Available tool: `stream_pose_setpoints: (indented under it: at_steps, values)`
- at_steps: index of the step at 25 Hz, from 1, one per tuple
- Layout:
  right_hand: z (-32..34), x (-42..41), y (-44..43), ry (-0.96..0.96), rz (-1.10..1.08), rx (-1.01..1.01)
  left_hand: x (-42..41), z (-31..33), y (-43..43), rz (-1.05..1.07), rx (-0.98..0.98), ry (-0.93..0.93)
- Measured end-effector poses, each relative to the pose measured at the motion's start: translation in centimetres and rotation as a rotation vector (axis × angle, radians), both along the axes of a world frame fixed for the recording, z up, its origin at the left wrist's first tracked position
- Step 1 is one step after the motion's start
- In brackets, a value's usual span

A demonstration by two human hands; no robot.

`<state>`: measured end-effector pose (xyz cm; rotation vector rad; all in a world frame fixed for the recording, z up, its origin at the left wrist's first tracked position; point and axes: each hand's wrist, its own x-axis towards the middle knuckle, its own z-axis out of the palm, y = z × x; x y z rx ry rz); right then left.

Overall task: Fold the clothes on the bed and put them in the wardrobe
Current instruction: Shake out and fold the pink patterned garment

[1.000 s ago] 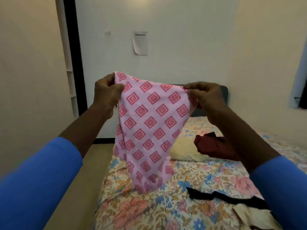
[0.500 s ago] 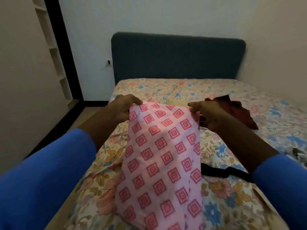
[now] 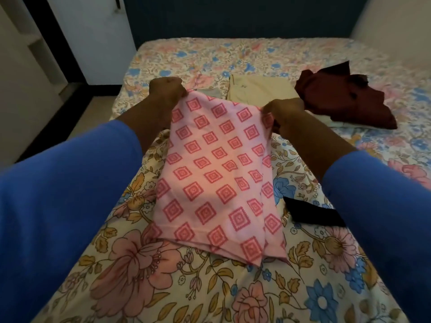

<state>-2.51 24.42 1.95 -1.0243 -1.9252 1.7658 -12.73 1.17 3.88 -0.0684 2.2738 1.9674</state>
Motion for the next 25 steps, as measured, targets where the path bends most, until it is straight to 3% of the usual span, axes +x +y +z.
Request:
stream_pose_setpoints:
  at_steps: [2,8,13,17,20,23,25]
  values:
    - [0.7,2.4,-0.9,0.075,-0.003,-0.024,2.3,0.7,-1.3,0.024,0.130,-0.012]
    - [2.6,14.7,-5.3,0.242,-0.016,-0.051,14.3,0.2,-9.8,-0.057,0.251,-0.007]
    - [-1.7,24.0,-9.2,-0.035,-0.004,-0.022,22.9,-4.4,-13.3,-0.049,0.156,-0.114]
    - [-3.5,25.8,-9.2,-0.173,0.090,0.097,23.6,-6.4,-13.9,-0.017,-0.066,-0.107]
    - [-3.2,24.6,-8.8,-0.253,0.128,0.388,23.1,-5.2,-13.4,0.030,-0.463,0.031]
    - [-3.5,21.3,-8.9,-0.129,0.197,0.534,21.1,-3.6,-11.3,0.125,-0.611,0.164]
    - [-4.9,19.0,-9.1,-0.060,0.312,0.709,18.8,-2.9,-8.8,0.030,-0.738,0.112]
